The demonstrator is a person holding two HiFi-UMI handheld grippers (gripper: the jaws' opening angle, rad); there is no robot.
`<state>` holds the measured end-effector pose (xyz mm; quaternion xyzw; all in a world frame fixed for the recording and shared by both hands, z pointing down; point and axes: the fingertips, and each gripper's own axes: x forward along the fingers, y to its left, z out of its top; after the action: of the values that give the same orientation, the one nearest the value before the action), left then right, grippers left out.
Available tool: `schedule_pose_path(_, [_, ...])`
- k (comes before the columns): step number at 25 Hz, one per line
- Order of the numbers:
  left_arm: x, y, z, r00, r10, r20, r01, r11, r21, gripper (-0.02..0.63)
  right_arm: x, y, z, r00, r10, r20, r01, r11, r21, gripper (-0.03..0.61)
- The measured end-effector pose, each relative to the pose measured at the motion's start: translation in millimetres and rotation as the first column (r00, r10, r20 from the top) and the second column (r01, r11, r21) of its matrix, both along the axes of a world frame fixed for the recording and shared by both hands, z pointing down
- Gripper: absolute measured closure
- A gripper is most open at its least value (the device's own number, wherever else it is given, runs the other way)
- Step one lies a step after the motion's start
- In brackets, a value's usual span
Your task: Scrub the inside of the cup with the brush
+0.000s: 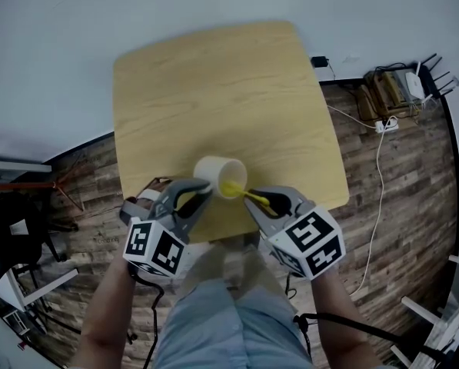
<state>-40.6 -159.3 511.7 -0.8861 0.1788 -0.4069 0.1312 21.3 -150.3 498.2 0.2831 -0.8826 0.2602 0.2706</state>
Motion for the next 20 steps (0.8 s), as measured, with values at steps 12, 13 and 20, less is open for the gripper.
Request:
schedule_pose_path(12, [-4,1,6,1.000,-0.010,0.012,0.010,0.999,0.030,0.537,-15,-11,-32,0.984,0.090,0.152,-0.087,0.996,-0.025,0.540])
schedule_pose_path(13, [-5,1,5,1.000,-0.020,0.006,0.020,0.999,0.026,0.537,-14,-13,-37,0.983,0.094,0.155,-0.092,0.996,-0.018,0.540])
schedule_pose_path(20, [-18,-4,8,0.999,-0.050,-0.007,0.050,0.998,0.042,0.537,-10,-23,-73,0.977,0.109,0.182,-0.119,0.992,0.046,0.540])
